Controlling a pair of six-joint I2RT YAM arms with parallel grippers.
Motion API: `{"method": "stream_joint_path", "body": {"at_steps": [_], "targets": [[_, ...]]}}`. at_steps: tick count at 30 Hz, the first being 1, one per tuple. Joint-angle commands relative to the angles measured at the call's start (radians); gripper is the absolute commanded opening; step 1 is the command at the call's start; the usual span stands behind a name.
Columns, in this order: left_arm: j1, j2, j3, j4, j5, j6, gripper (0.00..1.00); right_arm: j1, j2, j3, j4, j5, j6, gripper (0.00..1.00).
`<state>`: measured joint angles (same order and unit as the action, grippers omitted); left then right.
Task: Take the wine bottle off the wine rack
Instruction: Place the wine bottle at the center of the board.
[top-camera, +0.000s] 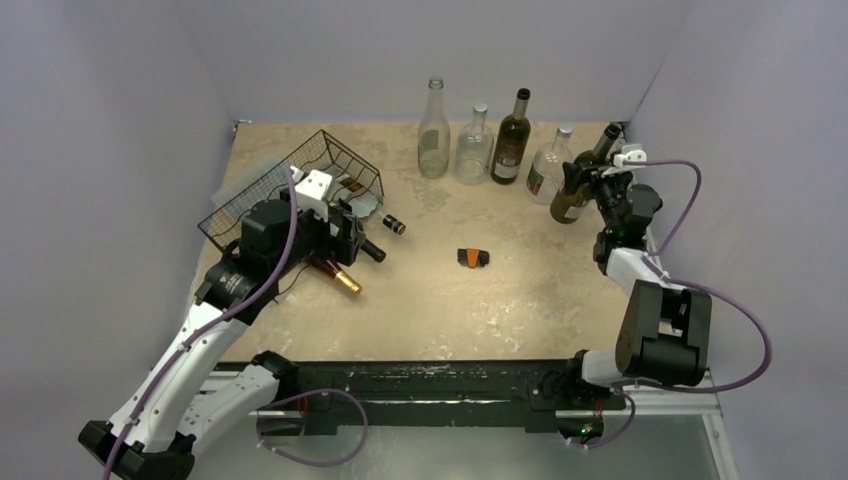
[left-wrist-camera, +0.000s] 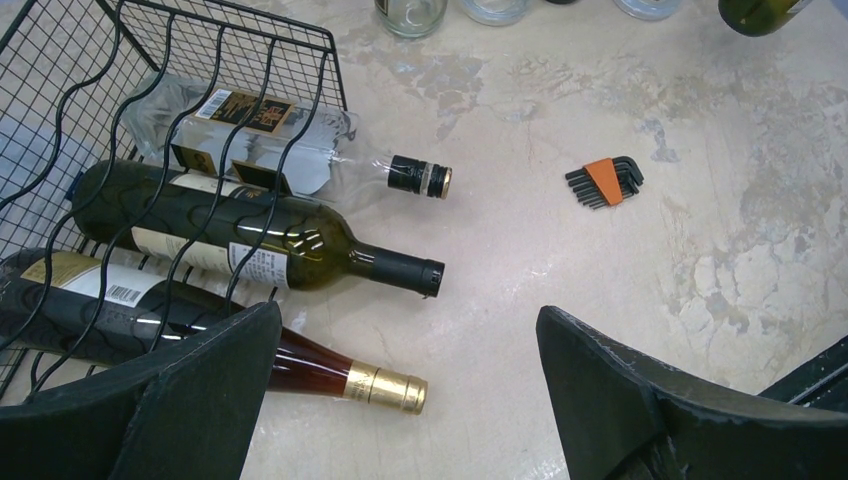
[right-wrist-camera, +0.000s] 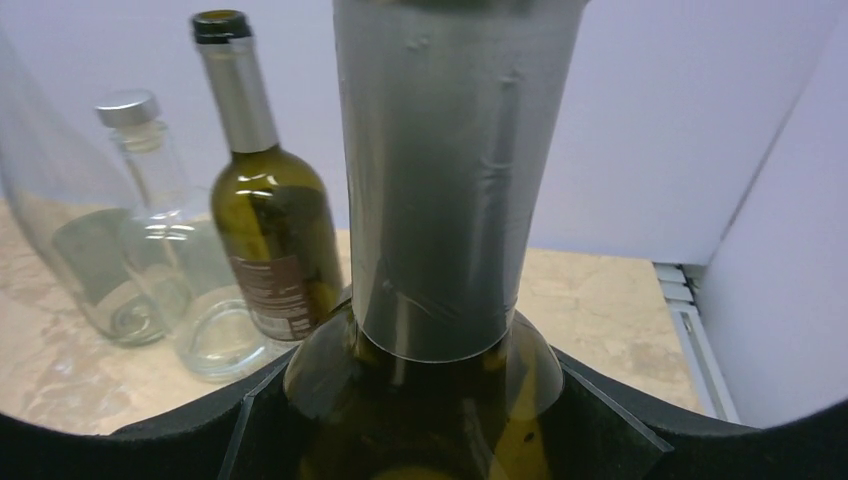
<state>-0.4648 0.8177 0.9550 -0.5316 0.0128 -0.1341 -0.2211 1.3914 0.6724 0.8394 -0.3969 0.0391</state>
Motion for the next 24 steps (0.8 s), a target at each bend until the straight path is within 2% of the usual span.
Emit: {"method": "stream_joint_path", "body": {"at_steps": [1, 9, 15, 19, 24], "targets": [[0.005, 0.006, -0.002, 0.045, -0.01, 0.025, 1.0, -0.003, 0.009, 0.014, 0.207, 0.152, 0.031, 0.09], [0.005, 0.016, -0.002, 0.046, -0.01, 0.027, 1.0, -0.004, 0.095, 0.044, 0.225, 0.248, 0.059, 0.14], [0.005, 0.026, -0.001, 0.047, -0.01, 0.028, 1.0, -0.003, 0.146, 0.064, 0.228, 0.251, 0.066, 0.18], [0.005, 0.032, -0.001, 0.047, -0.01, 0.029, 1.0, -0.003, 0.163, 0.067, 0.232, 0.247, 0.064, 0.29], [0.005, 0.036, 0.0, 0.048, -0.01, 0.029, 1.0, -0.003, 0.175, 0.06, 0.229, 0.209, 0.053, 0.5]]}}
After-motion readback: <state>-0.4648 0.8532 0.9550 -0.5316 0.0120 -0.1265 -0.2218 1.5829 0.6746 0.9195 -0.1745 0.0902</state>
